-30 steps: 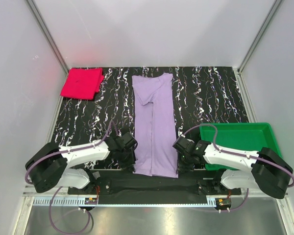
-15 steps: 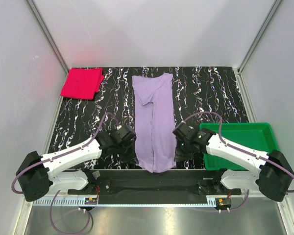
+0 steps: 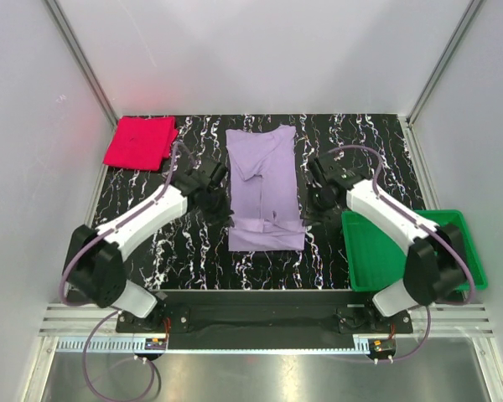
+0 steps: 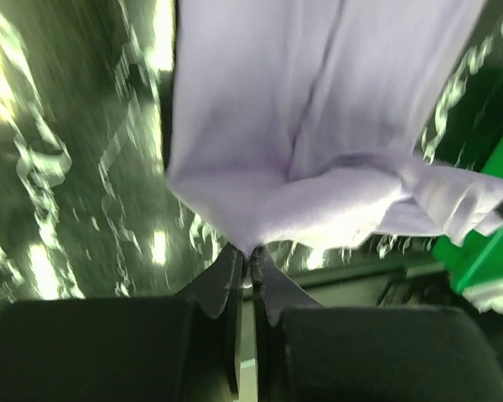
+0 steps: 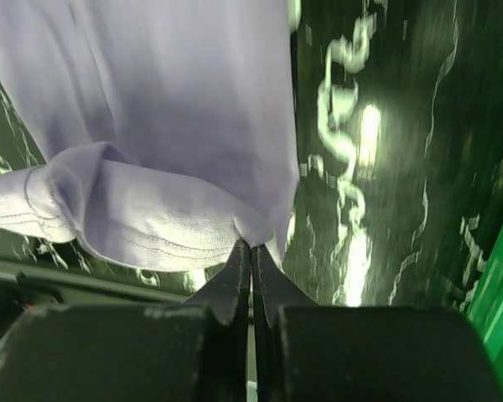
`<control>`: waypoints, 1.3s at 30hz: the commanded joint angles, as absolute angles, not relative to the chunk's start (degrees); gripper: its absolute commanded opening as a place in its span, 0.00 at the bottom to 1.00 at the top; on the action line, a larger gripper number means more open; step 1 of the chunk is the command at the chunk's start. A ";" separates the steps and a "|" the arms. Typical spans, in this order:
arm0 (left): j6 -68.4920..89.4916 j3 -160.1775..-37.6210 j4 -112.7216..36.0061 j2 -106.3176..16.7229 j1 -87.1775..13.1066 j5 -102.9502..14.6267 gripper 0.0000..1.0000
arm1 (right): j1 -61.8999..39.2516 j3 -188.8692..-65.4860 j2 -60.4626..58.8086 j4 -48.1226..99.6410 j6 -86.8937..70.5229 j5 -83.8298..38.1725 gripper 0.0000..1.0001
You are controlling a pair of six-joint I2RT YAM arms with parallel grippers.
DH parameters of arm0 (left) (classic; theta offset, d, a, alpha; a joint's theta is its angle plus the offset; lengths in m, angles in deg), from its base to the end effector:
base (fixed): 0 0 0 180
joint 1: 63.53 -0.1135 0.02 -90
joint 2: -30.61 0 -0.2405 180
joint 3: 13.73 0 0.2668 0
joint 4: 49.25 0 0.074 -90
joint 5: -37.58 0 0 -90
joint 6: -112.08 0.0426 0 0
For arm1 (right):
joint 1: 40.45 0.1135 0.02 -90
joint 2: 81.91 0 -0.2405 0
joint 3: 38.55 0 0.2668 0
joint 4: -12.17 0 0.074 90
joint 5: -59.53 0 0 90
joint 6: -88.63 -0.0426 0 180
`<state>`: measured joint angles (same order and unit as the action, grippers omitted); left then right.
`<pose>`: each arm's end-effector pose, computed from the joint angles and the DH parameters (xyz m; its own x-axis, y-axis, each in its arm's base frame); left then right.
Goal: Fold and stack the t-shirts
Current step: Fold the tshirt
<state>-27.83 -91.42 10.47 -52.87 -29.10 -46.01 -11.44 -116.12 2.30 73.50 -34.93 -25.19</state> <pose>0.2500 -0.1771 0.2197 -0.9424 -0.2757 -0.1892 -0.1878 0.9046 -0.3826 0.2643 0.1511 0.2140 -0.9592 0.0975 -0.2654 0.0206 0.9602 0.2784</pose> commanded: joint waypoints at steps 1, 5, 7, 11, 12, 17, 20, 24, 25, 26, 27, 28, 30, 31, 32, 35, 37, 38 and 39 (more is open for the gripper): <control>-20.99 -97.64 9.98 -58.76 -33.11 -43.81 0.06 | -14.95 -123.25 8.51 72.27 -27.66 -23.62 0.00; -17.83 -104.15 10.76 -66.93 -35.49 -41.96 0.03 | -17.25 -132.37 17.20 72.01 -23.80 -21.07 0.00; -16.86 -106.62 10.77 -69.83 -36.81 -41.79 0.00 | -17.95 -135.38 20.12 71.75 -22.65 -19.40 0.00; -16.07 -107.85 8.57 -72.75 -39.10 -39.16 0.00 | -19.79 -143.20 27.68 72.89 -20.71 -16.23 0.00; -15.72 -108.38 8.40 -73.45 -39.36 -38.98 0.00 | -20.06 -144.26 28.47 73.06 -20.45 -15.80 0.00; -14.66 -113.30 9.27 -76.61 -40.95 -38.71 0.00 | -20.85 -149.79 32.78 73.86 -19.92 -13.86 0.00; -14.57 -114.79 8.66 -77.49 -41.47 -37.66 0.00 | -21.11 -151.38 34.45 73.94 -19.74 -12.89 0.00; -14.48 -117.17 8.75 -79.86 -42.00 -36.78 0.00 | -21.29 -152.62 35.60 74.38 -19.39 -12.98 0.00; -14.66 -117.52 8.66 -80.22 -42.18 -36.52 0.01 | -21.46 -152.62 35.43 74.30 -19.56 -12.89 0.00; -14.66 -118.13 8.48 -80.66 -42.18 -36.17 0.02 | -21.47 -152.62 35.51 74.29 -19.74 -12.54 0.00; -14.66 -118.48 8.48 -80.92 -42.26 -36.16 0.02 | -21.64 -152.88 35.69 74.12 -19.74 -12.45 0.00; -14.83 -118.75 8.57 -81.79 -42.53 -36.08 0.03 | -21.64 -153.14 36.12 74.21 -19.74 -12.63 0.00; -14.84 -119.01 8.22 -82.42 -42.79 -35.99 0.04 | -21.99 -153.67 37.00 74.29 -19.74 -12.54 0.00; -14.75 -119.10 8.13 -83.03 -42.97 -36.07 0.05 | -22.34 -153.85 37.62 74.29 -19.65 -12.37 0.00; -14.75 -119.19 7.96 -83.47 -43.14 -36.42 0.08 | -22.43 -153.94 37.88 74.12 -19.65 -12.45 0.00; -14.22 -119.80 8.04 -85.31 -43.76 -36.60 0.16 | -23.05 -155.42 39.90 74.47 -19.22 -11.84 0.00; -13.61 -120.50 7.78 -86.19 -44.11 -36.78 0.25 | -23.22 -157.09 41.48 75.35 -19.04 -11.92 0.07; -13.34 -121.12 8.04 -86.81 -44.20 -37.04 0.28 | -23.31 -157.80 42.10 75.61 -18.78 -12.62 0.09; -12.82 -121.91 8.30 -87.07 -44.20 -37.65 0.39 | -23.57 -158.59 42.71 76.40 -18.51 -12.89 0.18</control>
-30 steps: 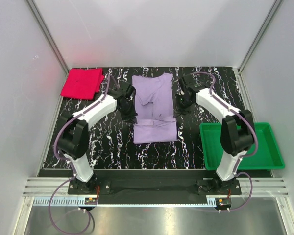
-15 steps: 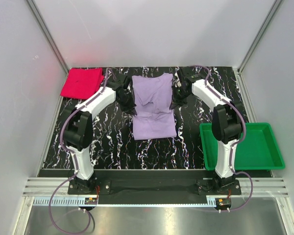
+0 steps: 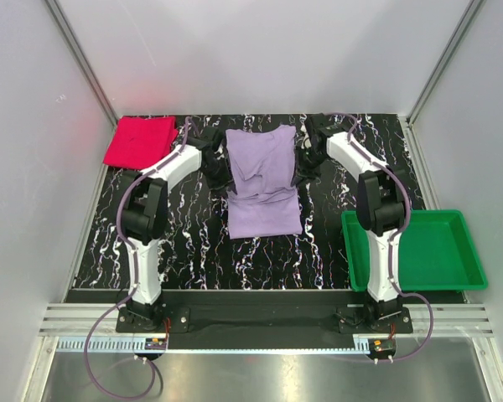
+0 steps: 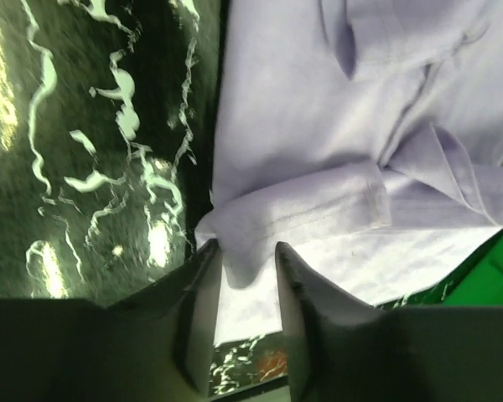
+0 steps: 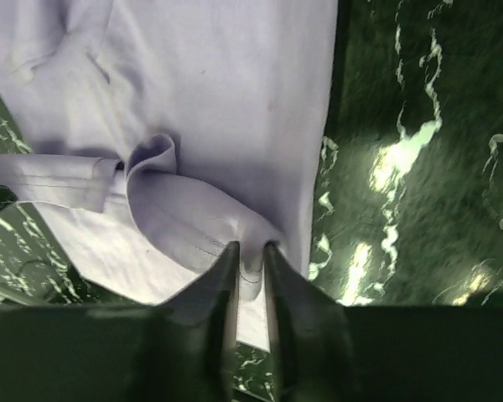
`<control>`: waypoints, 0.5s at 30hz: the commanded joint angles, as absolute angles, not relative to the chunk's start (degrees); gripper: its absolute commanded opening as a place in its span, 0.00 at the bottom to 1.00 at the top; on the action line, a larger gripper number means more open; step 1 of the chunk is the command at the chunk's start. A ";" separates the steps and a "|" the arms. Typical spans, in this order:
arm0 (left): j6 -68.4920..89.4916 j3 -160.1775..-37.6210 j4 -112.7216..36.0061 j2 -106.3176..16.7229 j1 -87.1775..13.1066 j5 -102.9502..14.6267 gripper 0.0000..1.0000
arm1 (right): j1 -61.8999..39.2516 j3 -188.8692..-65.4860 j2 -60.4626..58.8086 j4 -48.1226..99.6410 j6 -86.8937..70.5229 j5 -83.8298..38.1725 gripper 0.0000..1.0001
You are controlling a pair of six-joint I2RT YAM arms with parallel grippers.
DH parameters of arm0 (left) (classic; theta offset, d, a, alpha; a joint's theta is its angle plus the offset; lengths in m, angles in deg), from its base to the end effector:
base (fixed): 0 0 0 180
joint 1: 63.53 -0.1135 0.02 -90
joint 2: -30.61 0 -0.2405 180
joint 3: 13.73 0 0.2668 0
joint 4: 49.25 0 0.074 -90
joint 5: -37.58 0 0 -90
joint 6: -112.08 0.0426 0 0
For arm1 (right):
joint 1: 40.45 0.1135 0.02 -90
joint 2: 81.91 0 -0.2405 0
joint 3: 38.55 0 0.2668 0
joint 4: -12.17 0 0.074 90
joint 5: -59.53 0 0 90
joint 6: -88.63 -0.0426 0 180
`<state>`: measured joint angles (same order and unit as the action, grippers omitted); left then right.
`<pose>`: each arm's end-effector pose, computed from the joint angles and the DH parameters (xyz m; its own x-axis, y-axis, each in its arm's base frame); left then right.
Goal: Fold and stack the t-shirts
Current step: Fold the tshirt
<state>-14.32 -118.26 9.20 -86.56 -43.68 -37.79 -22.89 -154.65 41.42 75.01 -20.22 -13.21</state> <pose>0.3984 -0.1553 0.1601 -0.9569 -0.2650 -0.1191 -0.2016 0.9008 -0.3846 0.4309 0.1496 0.1731 -0.9725 0.0159 -0.2325 -0.0743 0.9244 0.3741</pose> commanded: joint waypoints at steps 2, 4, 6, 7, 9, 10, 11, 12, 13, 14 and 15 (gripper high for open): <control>-12.38 -124.72 9.53 -87.34 -44.29 -38.71 0.44 | -23.93 -163.84 45.35 79.20 -17.02 -14.72 0.35; -11.41 -127.61 11.11 -85.94 -44.20 -40.90 0.50 | -23.93 -170.24 47.11 83.95 -15.18 -15.88 0.45; -10.53 -127.28 12.09 -81.40 -44.11 -44.32 0.58 | -23.84 -172.21 46.94 84.49 -14.64 -16.06 0.53; -10.18 -126.49 12.00 -79.62 -44.11 -45.29 0.61 | -23.93 -172.91 46.33 84.32 -14.21 -15.53 0.62; -8.51 -123.07 11.21 -74.45 -44.11 -45.22 0.63 | -23.84 -172.75 45.80 82.48 -14.20 -12.12 0.68; -7.98 -121.49 10.95 -72.68 -44.11 -44.87 0.64 | -23.49 -172.48 45.97 81.86 -13.77 -10.62 0.71; -6.94 -117.30 9.73 -71.01 -44.11 -43.56 0.65 | -23.23 -172.74 46.50 81.59 -13.42 -7.65 0.75; -6.40 -115.08 8.58 -69.60 -44.11 -42.68 0.65 | -22.88 -173.53 47.37 82.55 -13.06 -6.23 0.76; -6.05 -112.19 7.35 -66.54 -44.11 -40.23 0.64 | -21.92 -176.06 49.64 83.25 -12.54 -5.17 0.76; -5.70 -109.81 5.25 -65.55 -44.11 -39.34 0.62 | -21.38 -177.39 50.71 83.69 -12.27 -4.11 0.77; -5.78 -105.78 4.62 -64.76 -44.11 -38.72 0.61 | -20.68 -180.19 52.55 85.00 -12.18 -4.45 0.76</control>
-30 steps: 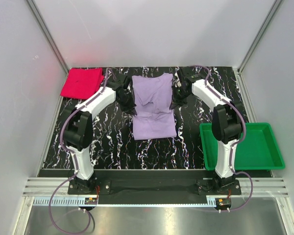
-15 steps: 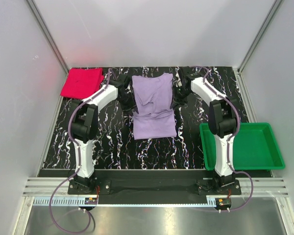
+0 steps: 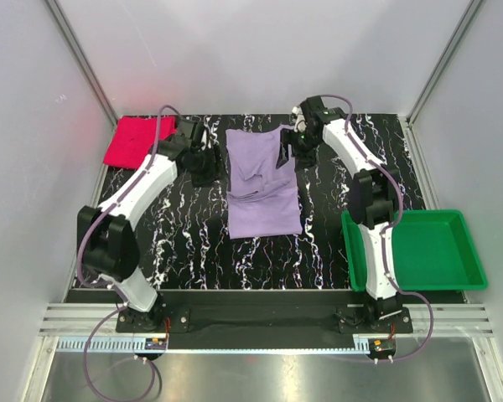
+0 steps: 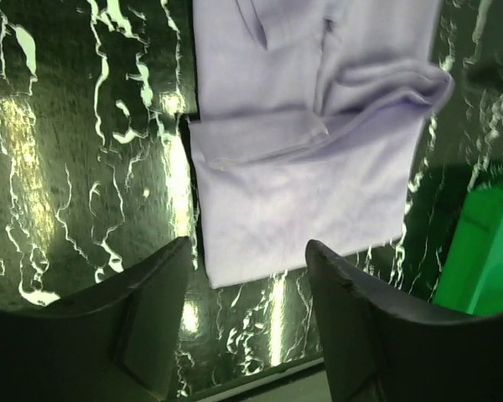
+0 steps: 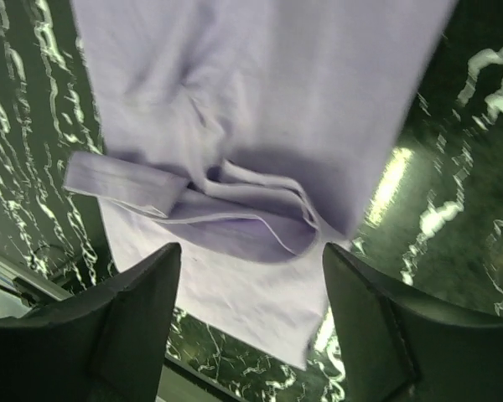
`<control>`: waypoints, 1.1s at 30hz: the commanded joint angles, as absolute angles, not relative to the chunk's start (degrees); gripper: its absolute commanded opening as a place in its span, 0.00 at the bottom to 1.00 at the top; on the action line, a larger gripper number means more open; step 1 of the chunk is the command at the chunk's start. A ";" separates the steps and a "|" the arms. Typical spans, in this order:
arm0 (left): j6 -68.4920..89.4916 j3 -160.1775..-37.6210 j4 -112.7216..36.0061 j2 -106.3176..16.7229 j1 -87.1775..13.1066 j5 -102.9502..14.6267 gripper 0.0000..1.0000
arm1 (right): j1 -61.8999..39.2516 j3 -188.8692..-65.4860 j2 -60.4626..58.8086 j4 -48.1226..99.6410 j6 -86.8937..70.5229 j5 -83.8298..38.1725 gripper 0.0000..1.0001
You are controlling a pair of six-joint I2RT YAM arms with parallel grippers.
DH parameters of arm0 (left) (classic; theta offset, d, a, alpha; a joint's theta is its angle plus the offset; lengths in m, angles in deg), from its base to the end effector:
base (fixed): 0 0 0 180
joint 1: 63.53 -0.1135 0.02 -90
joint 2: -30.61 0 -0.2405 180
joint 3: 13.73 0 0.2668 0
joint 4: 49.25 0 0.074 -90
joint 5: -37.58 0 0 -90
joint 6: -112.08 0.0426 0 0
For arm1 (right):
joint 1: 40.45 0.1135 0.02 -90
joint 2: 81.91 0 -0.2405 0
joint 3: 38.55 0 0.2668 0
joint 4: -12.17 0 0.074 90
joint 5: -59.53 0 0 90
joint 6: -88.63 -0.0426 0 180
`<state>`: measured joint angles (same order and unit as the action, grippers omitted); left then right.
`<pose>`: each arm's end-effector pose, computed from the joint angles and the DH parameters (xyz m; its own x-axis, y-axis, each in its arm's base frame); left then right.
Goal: Fold and stack the t-shirts
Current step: Fold the tshirt
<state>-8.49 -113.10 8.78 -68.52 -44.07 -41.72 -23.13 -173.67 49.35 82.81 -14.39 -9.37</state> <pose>0.3620 -0.1363 0.2540 -0.9008 -0.2117 -0.3790 -0.0435 0.9127 -0.4063 0.4629 0.1604 0.2077 -0.9479 -0.0754 -0.3096 -0.2050 0.8882 0.4112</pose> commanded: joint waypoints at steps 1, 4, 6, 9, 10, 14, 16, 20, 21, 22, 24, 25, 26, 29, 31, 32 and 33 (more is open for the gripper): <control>-5.78 -104.18 4.01 -64.23 -44.11 -38.02 0.59 | -20.07 -181.43 53.00 86.15 -12.53 -5.76 0.75; -6.13 -99.25 0.49 -63.61 -44.02 -33.97 0.55 | -19.09 -172.81 47.16 82.40 -15.85 -9.19 0.69; -5.96 -98.28 -0.83 -64.31 -43.94 -32.65 0.60 | -19.18 -162.44 40.13 75.83 -17.36 -10.34 0.70; -5.96 -99.41 -0.57 -67.12 -44.02 -30.89 0.60 | -19.18 -157.20 36.23 75.78 -18.42 -9.29 0.70; -6.22 -99.94 -0.83 -67.73 -44.02 -29.15 0.59 | -19.18 -155.97 35.61 76.05 -18.07 -10.33 0.67; -8.15 -102.22 -4.17 -72.30 -43.94 -26.41 0.52 | -19.18 -149.46 32.88 73.42 -18.07 -9.82 0.50; -8.07 -103.54 -4.87 -75.03 -43.94 -26.23 0.49 | -19.18 -147.97 32.53 72.81 -18.94 -8.77 0.47; -7.54 -107.14 -4.27 -79.07 -43.93 -27.11 0.52 | -19.18 -145.67 32.17 68.50 -21.49 -5.60 0.47; -7.54 -108.72 -4.09 -80.21 -43.94 -26.94 0.53 | -19.27 -146.28 33.22 68.23 -21.93 -5.07 0.47; -7.45 -109.69 -3.48 -82.14 -44.02 -26.67 0.54 | -19.27 -146.55 33.75 67.88 -22.46 -4.37 0.48; -7.19 -112.32 -3.12 -84.08 -44.02 -26.15 0.54 | -19.44 -147.69 35.15 67.27 -22.99 -4.28 0.47; -7.01 -113.12 -3.21 -85.48 -44.02 -26.32 0.54 | -19.53 -148.04 35.60 67.00 -23.17 -4.19 0.48; -6.93 -114.00 -3.64 -86.28 -44.11 -26.23 0.53 | -19.97 -148.48 36.04 66.74 -23.43 -4.02 0.47; -6.66 -119.70 -4.09 -90.75 -44.64 -24.30 0.53 | -20.85 -151.12 38.06 67.08 -24.05 -3.40 0.47; -6.22 -125.48 -4.52 -93.39 -44.99 -24.03 0.54 | -21.20 -153.58 39.55 67.61 -24.22 -4.01 0.47; -6.13 -127.52 -4.87 -95.75 -45.43 -24.03 0.54 | -21.55 -154.54 39.99 68.49 -24.31 -4.19 0.47; -6.13 -129.98 -5.05 -96.82 -45.78 -24.12 0.54 | -21.64 -156.64 40.95 69.02 -24.31 -4.36 0.47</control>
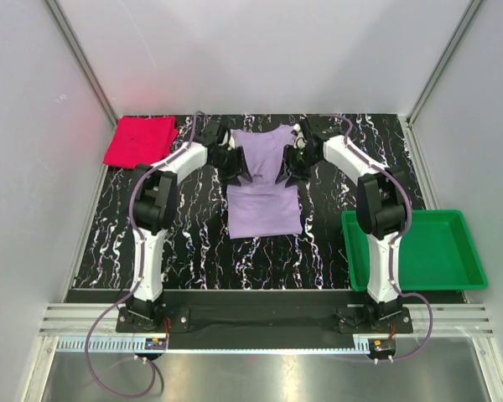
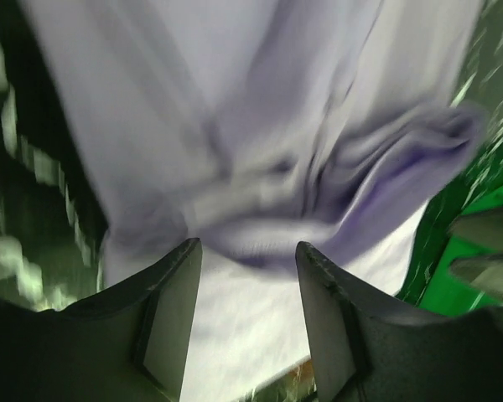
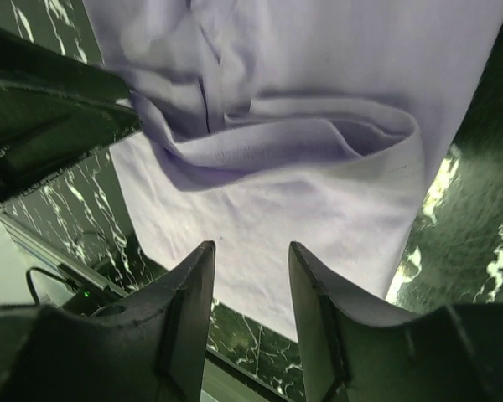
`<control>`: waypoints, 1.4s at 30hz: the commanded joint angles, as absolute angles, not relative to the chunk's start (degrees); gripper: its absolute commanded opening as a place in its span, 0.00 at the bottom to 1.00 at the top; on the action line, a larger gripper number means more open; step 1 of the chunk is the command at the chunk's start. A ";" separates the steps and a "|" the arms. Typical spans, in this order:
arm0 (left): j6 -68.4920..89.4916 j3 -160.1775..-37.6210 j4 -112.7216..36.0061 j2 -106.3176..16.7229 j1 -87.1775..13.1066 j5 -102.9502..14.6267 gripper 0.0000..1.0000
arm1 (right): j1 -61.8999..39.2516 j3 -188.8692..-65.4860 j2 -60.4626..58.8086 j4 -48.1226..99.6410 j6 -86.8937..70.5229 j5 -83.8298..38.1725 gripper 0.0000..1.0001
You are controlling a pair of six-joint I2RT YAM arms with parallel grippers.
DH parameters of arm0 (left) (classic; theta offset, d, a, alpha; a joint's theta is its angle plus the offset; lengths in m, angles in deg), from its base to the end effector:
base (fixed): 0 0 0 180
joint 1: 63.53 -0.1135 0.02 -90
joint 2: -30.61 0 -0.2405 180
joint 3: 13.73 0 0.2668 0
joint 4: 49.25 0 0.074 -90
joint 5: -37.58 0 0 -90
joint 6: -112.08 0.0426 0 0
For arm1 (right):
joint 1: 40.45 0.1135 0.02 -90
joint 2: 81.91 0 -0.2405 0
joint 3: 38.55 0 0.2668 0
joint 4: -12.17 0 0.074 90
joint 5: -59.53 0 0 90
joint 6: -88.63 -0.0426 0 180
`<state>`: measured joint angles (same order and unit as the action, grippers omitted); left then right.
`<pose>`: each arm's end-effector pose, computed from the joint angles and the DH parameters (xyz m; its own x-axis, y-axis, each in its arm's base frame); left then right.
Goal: Fold and stack the t-shirts
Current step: Fold the tshirt
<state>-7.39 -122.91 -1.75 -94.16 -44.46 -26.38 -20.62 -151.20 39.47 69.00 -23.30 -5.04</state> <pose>0.4333 -0.1696 0.1392 -0.9705 -0.1322 -0.2014 0.0044 0.8261 -0.5635 0.4223 0.1717 0.1759 -0.9713 0.0083 -0.2378 -0.1194 0.8475 0.5172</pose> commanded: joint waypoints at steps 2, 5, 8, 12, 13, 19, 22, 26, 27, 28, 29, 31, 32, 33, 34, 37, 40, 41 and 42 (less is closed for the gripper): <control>-6.66 -135.70 -4.44 -97.80 -46.74 -24.03 0.54 | -21.56 -158.58 41.92 71.55 -23.87 -5.07 0.47; -6.31 -136.42 -3.65 -95.09 -47.36 -25.70 0.58 | -21.64 -159.30 41.76 72.89 -22.64 -5.42 0.47; -5.00 -129.43 -2.68 -88.15 -47.28 -29.47 0.60 | -21.64 -156.23 39.83 72.02 -21.94 -5.16 0.47; -2.71 -117.19 -2.77 -79.62 -47.36 -31.94 0.63 | -21.73 -152.19 37.80 71.22 -20.36 -7.34 0.52; -2.18 -115.43 -2.85 -78.39 -47.36 -32.12 0.66 | -21.73 -151.83 37.80 71.22 -20.18 -7.79 0.56; -0.16 -110.66 -6.01 -81.62 -47.36 -30.71 0.66 | -22.70 -153.84 40.08 72.44 -18.16 -11.66 0.65; -0.94 -113.11 -7.16 -84.26 -47.63 -30.19 0.65 | -22.87 -156.65 41.57 73.76 -16.58 -14.12 0.65; -2.00 -117.43 -5.41 -88.39 -47.89 -30.62 0.64 | -23.75 -159.03 44.03 75.26 -15.17 -14.56 0.66; -2.00 -117.78 -5.58 -88.66 -47.89 -30.54 0.63 | -24.10 -159.21 44.47 75.26 -14.91 -13.95 0.65; -2.09 -118.13 -5.75 -88.83 -47.89 -30.45 0.63 | -24.19 -159.47 44.91 75.09 -14.56 -13.42 0.65; -2.18 -118.22 -5.93 -89.10 -47.98 -30.36 0.63 | -24.19 -160.26 45.96 75.09 -14.47 -12.98 0.65; -2.18 -118.66 -5.93 -90.06 -47.98 -29.84 0.61 | -24.28 -161.23 47.02 75.09 -13.94 -11.93 0.65; -2.18 -119.01 -5.93 -90.50 -47.98 -29.49 0.59 | -24.28 -161.67 47.64 75.00 -13.85 -11.75 0.64; -2.35 -119.19 -6.28 -91.03 -47.98 -28.79 0.57 | -24.28 -161.93 47.99 74.82 -13.85 -11.66 0.64; -2.35 -119.28 -6.37 -91.38 -47.98 -28.43 0.55 | -24.28 -162.11 48.34 74.74 -13.85 -11.49 0.64; -2.79 -119.02 -7.16 -91.38 -47.98 -28.34 0.47 | -24.28 -162.90 49.31 74.47 -13.94 -10.61 0.62; -3.58 -119.10 -8.21 -91.82 -47.98 -27.29 0.37 | -24.28 -163.69 50.19 74.38 -13.94 -10.78 0.59; -3.93 -119.19 -8.48 -92.00 -47.98 -26.76 0.33 | -24.19 -164.39 50.54 74.38 -13.85 -10.78 0.58; -4.11 -119.45 -8.74 -92.17 -47.98 -26.24 0.30 | -24.28 -164.74 50.72 74.47 -13.85 -10.96 0.56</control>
